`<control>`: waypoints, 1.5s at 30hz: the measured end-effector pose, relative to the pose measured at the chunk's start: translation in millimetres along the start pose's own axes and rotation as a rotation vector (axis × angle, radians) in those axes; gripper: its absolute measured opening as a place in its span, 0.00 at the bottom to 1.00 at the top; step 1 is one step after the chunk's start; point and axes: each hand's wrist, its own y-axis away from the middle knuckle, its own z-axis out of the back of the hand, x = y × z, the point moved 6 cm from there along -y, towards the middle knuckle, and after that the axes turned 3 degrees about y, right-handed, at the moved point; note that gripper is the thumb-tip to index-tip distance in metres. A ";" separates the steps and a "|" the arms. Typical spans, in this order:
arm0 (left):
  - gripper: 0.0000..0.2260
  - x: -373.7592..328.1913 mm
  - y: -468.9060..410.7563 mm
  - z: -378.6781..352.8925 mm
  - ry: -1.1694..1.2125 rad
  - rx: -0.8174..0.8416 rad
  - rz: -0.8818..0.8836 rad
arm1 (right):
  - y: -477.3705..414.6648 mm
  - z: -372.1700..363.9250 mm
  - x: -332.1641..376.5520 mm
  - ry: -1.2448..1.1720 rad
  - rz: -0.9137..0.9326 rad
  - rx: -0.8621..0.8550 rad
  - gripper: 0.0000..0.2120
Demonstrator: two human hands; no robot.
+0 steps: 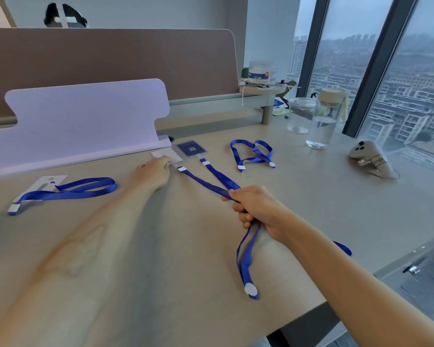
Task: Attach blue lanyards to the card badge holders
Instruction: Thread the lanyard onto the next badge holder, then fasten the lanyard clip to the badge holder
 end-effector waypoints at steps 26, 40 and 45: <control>0.21 -56.6 92.4 5.0 0.221 -0.041 -0.162 | 103.4 94.1 -23.7 0.970 0.179 -0.481 0.16; 0.15 -7.7 213.2 57.7 0.595 -0.176 -0.011 | 51.8 -82.8 42.7 0.687 0.530 -0.189 0.13; 0.17 46.6 227.5 84.8 0.581 -0.195 0.059 | 9.1 -164.5 49.2 0.562 0.558 -0.101 0.11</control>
